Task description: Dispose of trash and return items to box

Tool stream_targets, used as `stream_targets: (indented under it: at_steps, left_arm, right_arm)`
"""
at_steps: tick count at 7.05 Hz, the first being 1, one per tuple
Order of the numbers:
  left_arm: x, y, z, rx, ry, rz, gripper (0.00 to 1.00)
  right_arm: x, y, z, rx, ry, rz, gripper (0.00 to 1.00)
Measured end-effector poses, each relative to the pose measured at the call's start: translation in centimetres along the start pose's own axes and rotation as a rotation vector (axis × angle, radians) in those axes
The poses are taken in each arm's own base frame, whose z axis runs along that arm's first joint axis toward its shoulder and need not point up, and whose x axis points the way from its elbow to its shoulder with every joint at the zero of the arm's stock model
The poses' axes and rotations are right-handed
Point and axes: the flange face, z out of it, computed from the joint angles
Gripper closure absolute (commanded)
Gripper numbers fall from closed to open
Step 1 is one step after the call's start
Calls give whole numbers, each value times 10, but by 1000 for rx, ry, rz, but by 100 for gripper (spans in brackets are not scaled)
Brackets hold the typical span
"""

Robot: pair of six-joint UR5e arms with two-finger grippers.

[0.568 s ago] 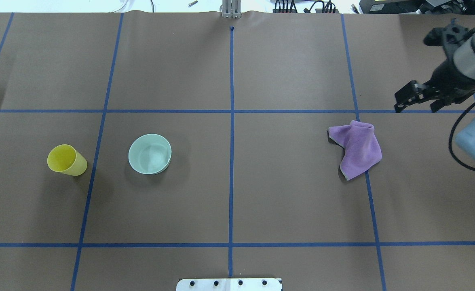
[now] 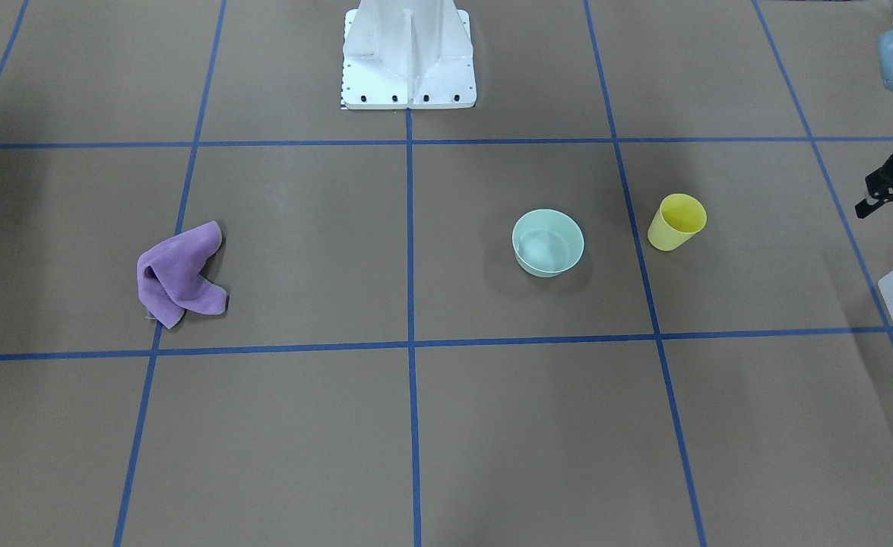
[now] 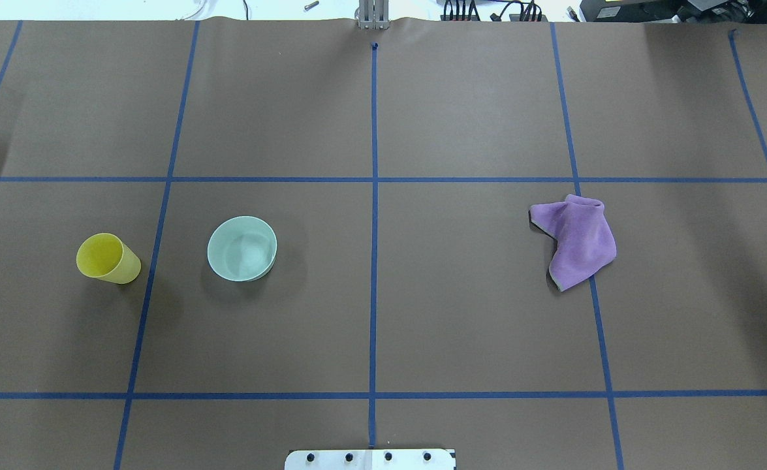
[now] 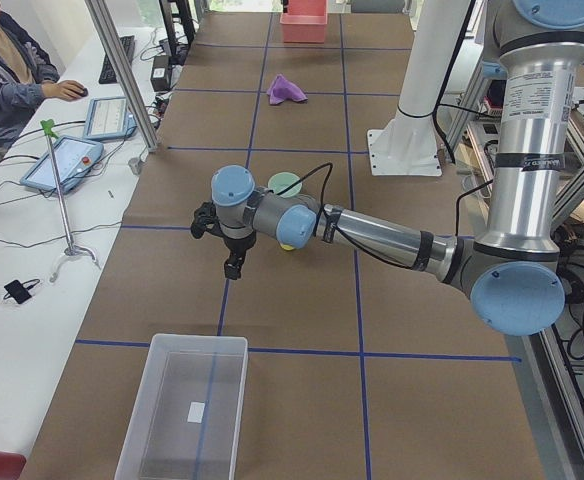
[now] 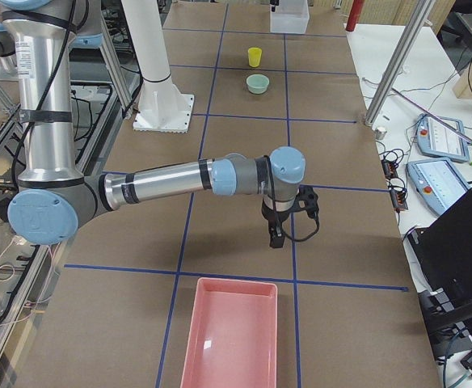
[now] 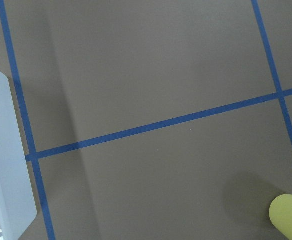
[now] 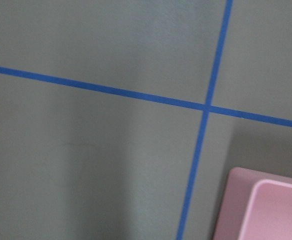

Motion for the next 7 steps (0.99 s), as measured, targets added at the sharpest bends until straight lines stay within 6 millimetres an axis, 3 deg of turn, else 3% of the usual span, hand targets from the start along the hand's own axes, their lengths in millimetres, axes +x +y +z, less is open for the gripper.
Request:
stream_targets:
  at_steps: [1, 2, 7]
  left_arm:
    - [2, -2, -1, 4, -3, 4, 2]
    - [4, -5, -2, 9, -3, 11, 2]
    - [0, -5, 3, 0, -17, -16, 2]
  right_arm:
    - [30, 16, -1, 2, 2, 6, 0]
    - [43, 25, -3, 5, 5, 16, 0]
    - [55, 36, -6, 15, -1, 38, 0]
